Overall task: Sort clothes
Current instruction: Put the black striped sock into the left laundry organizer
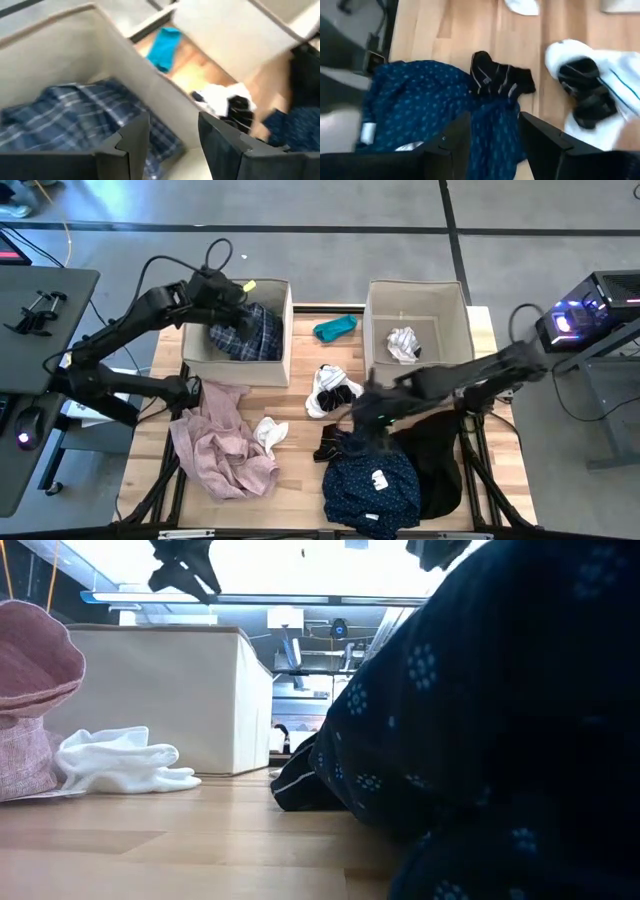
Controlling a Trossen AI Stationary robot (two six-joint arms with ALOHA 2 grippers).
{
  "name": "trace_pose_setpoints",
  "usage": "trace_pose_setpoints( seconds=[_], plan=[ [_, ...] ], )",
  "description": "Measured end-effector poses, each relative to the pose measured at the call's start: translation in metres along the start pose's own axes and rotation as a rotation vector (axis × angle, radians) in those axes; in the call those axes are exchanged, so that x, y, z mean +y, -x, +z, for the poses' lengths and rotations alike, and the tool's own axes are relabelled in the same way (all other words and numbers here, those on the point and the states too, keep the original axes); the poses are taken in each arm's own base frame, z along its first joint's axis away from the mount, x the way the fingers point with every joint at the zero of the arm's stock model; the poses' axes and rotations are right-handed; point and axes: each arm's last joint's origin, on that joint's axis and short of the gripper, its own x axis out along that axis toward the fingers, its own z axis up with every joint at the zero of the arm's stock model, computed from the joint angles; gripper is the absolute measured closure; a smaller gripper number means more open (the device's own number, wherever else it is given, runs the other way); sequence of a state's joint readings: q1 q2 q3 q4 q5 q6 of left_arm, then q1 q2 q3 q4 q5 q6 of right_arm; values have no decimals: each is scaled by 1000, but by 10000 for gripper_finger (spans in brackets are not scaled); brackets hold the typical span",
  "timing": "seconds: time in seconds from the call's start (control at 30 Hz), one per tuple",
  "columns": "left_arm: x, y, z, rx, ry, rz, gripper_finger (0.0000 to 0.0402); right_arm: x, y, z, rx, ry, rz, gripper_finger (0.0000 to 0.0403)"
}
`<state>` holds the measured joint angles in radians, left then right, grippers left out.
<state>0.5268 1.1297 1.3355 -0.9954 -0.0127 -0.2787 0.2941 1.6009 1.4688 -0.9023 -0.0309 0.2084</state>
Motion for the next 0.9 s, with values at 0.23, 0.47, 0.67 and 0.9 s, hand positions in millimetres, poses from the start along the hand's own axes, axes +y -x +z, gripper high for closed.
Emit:
trace_pose_setpoints(
  seconds=[0.23,0.47,0.67,0.9],
  plan=[
    [-26,1,-8,29,-83,-122,243,-9,-84,18,22,88,100,250],
    [-43,5,-17,64,-155,-183,243,-22,-154,17,59,4,136,250],
    [-52,7,-25,97,-218,-213,243,-25,-191,4,149,-74,133,272],
    [-60,10,-32,124,-267,-238,243,-30,-193,4,164,-266,105,392]
  ],
)
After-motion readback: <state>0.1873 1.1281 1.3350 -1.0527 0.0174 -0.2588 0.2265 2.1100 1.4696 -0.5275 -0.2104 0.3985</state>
